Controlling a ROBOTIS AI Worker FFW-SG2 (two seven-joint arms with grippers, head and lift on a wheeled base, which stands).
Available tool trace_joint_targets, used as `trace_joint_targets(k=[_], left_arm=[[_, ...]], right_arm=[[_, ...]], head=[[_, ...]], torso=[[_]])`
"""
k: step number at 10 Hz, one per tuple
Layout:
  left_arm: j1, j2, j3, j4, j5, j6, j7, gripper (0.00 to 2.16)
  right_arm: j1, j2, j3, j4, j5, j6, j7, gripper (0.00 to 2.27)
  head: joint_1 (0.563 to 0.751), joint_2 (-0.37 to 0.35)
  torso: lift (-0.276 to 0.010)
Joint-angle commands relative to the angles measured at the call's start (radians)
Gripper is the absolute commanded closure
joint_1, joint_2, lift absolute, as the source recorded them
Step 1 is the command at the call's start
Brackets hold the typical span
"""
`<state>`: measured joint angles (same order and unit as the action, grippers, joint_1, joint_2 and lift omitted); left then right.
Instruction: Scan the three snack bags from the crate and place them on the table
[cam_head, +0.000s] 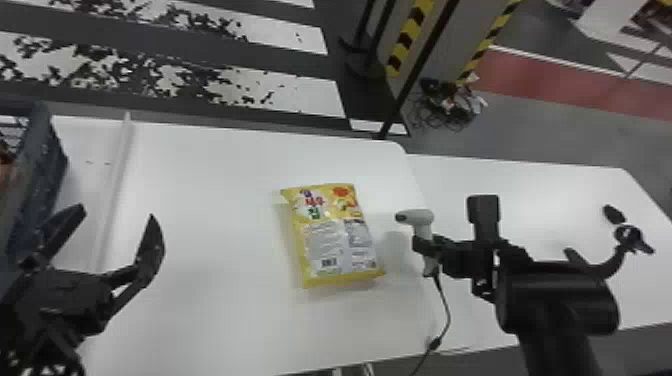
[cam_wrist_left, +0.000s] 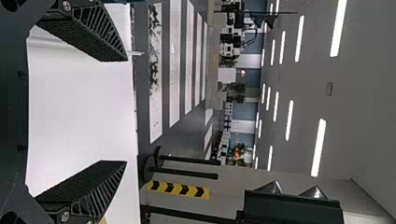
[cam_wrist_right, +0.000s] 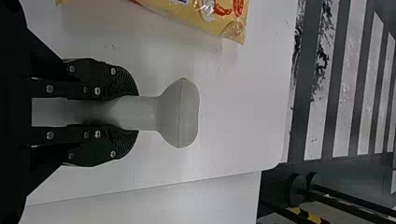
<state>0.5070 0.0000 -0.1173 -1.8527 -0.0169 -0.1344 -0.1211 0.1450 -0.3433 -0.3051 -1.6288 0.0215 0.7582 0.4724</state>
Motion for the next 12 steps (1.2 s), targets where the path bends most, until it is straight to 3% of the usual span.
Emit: trace_joint_targets(k=[1, 3, 5, 6, 7, 8, 12], left_arm=[[0.001, -0.003, -0.002, 0.001, 0.0, 0.002, 0.0, 0.09], [0.01, -0.003, -0.002, -0.003, 0.002, -0.004, 0.0, 0.09], [0.025, -0.003, -0.002, -0.017, 0.003, -0.007, 0.0, 0.09], [0.033, -0.003, -0.001, -0.026, 0.005, -0.007, 0.0, 0.09], [0.039, -0.003, -0.001, -0.031, 0.006, -0.01, 0.0, 0.09], [0.047, -0.003, 0.001, -0.037, 0.008, -0.014, 0.0, 0.09], [0.059, -0.003, -0.001, -0.049, 0.008, -0.02, 0.0, 0.09]], right_arm=[[-0.008, -0.002, 0.007, 0.038, -0.003, -0.023, 0.0, 2.25], [-0.012, -0.002, 0.024, 0.055, -0.002, -0.029, -0.005, 2.18], [-0.01, 0.001, 0.032, 0.067, -0.005, -0.026, -0.012, 1.84], [-0.007, 0.003, 0.032, 0.069, -0.005, -0.019, -0.012, 1.53], [-0.002, 0.003, 0.03, 0.067, -0.011, -0.016, -0.014, 0.62], [0.004, 0.003, 0.026, 0.057, -0.017, -0.007, -0.017, 0.03], [0.119, 0.01, -0.048, -0.181, -0.109, 0.097, -0.026, 0.05]], head=[[0.695, -0.35], [0.695, -0.35], [0.695, -0.35], [0.695, -0.35], [0.695, -0.35], [0.695, -0.35], [0.695, -0.35]], torso=[[-0.062], [-0.062], [-0.062], [-0.062], [-0.062], [-0.062], [-0.062]])
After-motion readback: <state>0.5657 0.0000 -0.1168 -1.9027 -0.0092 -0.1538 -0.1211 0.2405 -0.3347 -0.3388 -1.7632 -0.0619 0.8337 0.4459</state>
